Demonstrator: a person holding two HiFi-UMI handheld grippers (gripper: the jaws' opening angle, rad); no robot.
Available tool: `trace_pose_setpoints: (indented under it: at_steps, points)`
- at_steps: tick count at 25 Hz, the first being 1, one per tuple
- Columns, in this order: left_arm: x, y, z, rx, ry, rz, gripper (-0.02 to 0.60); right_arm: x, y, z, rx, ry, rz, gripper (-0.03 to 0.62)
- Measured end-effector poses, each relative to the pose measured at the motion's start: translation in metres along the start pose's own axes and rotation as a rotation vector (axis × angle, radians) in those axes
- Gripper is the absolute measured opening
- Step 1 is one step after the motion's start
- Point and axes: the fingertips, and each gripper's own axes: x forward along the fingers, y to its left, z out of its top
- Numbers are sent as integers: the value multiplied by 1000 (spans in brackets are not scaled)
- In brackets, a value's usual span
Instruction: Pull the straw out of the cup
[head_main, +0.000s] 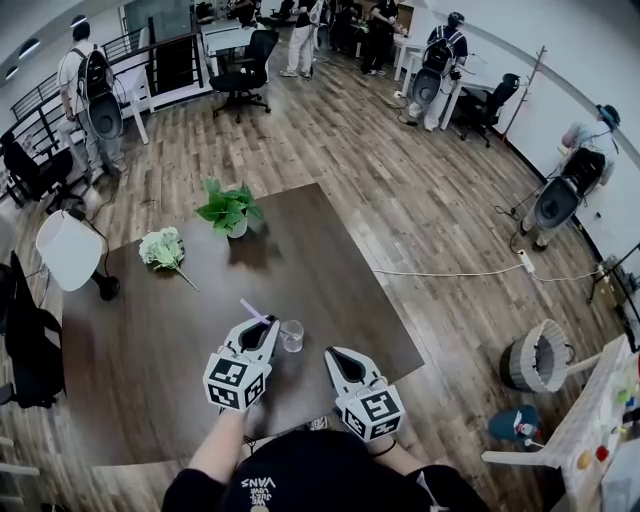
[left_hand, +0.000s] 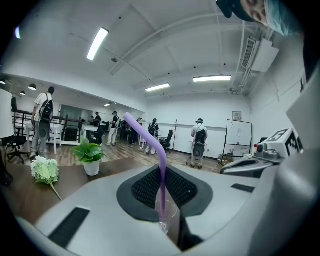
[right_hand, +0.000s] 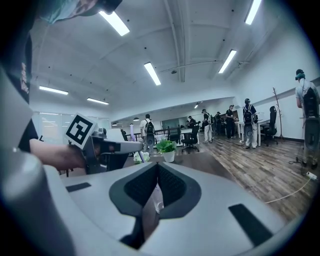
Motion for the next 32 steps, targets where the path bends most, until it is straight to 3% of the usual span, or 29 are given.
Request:
trace_pose_setpoints:
  at_steps: [15, 32]
  points:
    - [-47, -9, 41, 21, -108, -11, 37, -16, 27, 2, -11, -5, -22, 17]
    - [-95, -21, 18, 34, -88, -11, 37, -30, 58, 0, -16, -14, -40, 18]
